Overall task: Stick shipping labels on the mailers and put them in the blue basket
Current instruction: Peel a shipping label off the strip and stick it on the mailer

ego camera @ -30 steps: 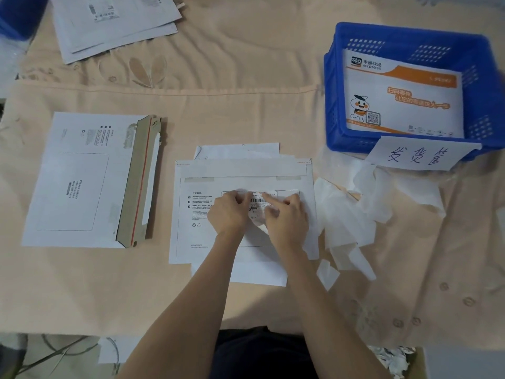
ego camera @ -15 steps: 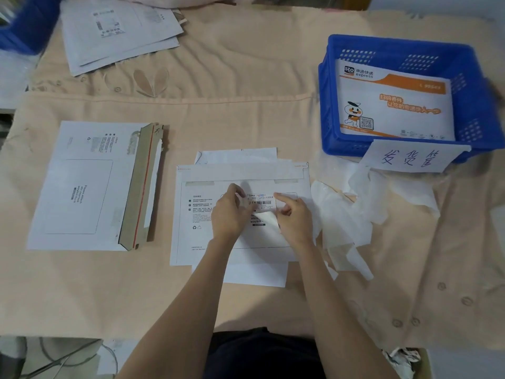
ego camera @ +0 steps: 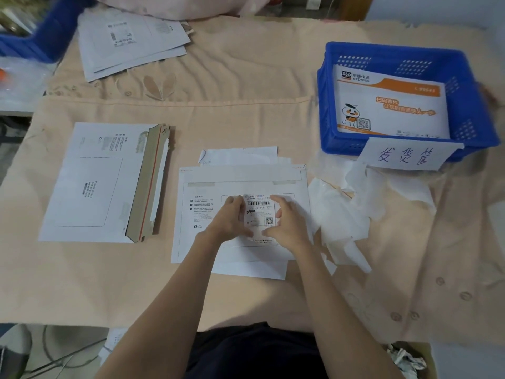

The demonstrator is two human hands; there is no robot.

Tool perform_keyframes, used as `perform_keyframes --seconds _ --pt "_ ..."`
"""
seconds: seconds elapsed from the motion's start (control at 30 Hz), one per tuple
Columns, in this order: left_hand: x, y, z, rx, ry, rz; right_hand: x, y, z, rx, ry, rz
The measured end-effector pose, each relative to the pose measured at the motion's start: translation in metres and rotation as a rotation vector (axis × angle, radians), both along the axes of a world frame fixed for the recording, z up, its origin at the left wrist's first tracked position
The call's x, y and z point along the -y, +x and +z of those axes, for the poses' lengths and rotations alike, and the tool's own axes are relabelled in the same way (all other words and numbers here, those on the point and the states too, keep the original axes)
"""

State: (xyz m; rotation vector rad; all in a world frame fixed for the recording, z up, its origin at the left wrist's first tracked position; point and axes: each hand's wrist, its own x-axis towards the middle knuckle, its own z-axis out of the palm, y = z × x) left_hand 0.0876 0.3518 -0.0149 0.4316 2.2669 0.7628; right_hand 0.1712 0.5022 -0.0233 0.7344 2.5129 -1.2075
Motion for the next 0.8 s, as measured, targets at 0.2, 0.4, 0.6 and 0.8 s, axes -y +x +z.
perform_keyframes --seconds 0.2,0.4,0.6,0.8 --pt "0.0 0.012 0.003 -0.221 -0.091 -0.102 0.005 0.002 0.0 0.068 0.121 0.133" --pt "0.009 0.007 -0.005 -0.155 -0.139 -0.208 0.0 0.003 -0.004 0.115 0.116 0.192" --pt "0.008 0.005 -0.007 -0.141 -0.158 -0.239 -0.008 0.004 -0.004 0.165 0.032 0.223" --pt "0.013 0.013 0.001 -0.24 -0.178 -0.213 -0.013 -0.003 0.003 0.214 0.022 0.264"
